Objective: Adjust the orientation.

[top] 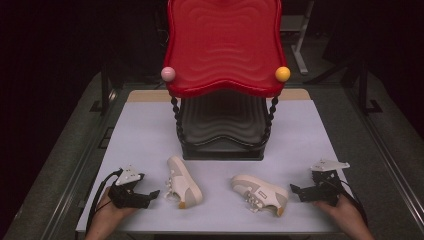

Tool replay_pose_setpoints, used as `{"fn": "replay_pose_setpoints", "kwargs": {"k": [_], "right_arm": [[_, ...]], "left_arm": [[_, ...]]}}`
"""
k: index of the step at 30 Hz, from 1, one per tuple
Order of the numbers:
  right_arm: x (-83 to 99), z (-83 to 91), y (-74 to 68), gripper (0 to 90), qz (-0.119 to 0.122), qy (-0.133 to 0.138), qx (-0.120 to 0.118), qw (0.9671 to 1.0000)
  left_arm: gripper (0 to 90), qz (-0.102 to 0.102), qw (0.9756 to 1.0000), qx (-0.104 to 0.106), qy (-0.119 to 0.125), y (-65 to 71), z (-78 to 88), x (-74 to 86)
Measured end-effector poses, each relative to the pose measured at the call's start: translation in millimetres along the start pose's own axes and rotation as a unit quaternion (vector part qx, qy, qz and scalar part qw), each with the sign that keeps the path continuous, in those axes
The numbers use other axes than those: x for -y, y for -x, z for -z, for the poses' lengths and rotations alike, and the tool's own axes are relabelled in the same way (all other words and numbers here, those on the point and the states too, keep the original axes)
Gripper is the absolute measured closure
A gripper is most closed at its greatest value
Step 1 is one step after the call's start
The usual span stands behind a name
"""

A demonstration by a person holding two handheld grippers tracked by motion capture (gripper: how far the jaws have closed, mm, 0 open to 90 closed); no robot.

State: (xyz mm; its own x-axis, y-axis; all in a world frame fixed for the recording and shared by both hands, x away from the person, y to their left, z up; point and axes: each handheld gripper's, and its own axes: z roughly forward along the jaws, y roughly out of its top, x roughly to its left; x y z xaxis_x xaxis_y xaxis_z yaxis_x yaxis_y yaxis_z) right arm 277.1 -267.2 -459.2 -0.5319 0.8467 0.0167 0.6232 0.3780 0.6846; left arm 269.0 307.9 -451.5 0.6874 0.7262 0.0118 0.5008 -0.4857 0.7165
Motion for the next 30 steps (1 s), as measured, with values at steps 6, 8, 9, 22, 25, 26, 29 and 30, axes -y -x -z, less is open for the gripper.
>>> {"fn": "replay_pose_setpoints", "kwargs": {"k": [6, 8, 9, 22, 25, 26, 29, 30], "right_arm": [[-0.1, 0.0, 0.1, 0.0, -0.001, 0.000, 0.000, 1.0000], [0.0, 0.0, 0.1, 0.0, -0.001, 0.000, 0.000, 1.0000], [-0.1, 0.0, 0.1, 0.0, -0.001, 0.000, 0.000, 1.0000], [-0.2, -0.2, 0.3, 0.0, 0.000, -0.001, -0.001, 1.0000], [-0.2, -0.2, 0.3, 0.0, 0.000, -0.001, -0.001, 1.0000], [-0.2, -0.2, 0.3, 0.0, 0.000, -0.001, -0.001, 1.0000], [-0.2, -0.1, 0.3, 0.0, 0.000, -0.001, 0.000, 1.0000], [-0.1, -0.1, 0.3, 0.0, 0.001, -0.001, 0.000, 1.0000]], "left_arm": [[14.3, 0.001, 1.0000, 0.000, -0.003, 0.0, -0.1, -0.8], [14.5, 0.002, 1.0000, 0.001, -0.003, -0.1, 0.0, -0.8], [14.7, 0.001, 1.0000, 0.001, -0.002, -0.2, 0.0, -0.6], [38.3, -0.024, 0.9996, 0.014, 0.001, 6.0, 9.5, -1.9], [53.0, -0.028, 0.9991, 0.029, 0.013, 8.2, 16.3, -5.1], [58.7, -0.024, 0.9989, 0.036, 0.018, 8.6, 17.5, -5.9], [74.7, -0.024, 0.9971, 0.061, 0.038, 13.3, 23.7, -11.4], [79.5, -0.025, 0.9966, 0.066, 0.042, 15.0, 25.7, -13.3]]}}
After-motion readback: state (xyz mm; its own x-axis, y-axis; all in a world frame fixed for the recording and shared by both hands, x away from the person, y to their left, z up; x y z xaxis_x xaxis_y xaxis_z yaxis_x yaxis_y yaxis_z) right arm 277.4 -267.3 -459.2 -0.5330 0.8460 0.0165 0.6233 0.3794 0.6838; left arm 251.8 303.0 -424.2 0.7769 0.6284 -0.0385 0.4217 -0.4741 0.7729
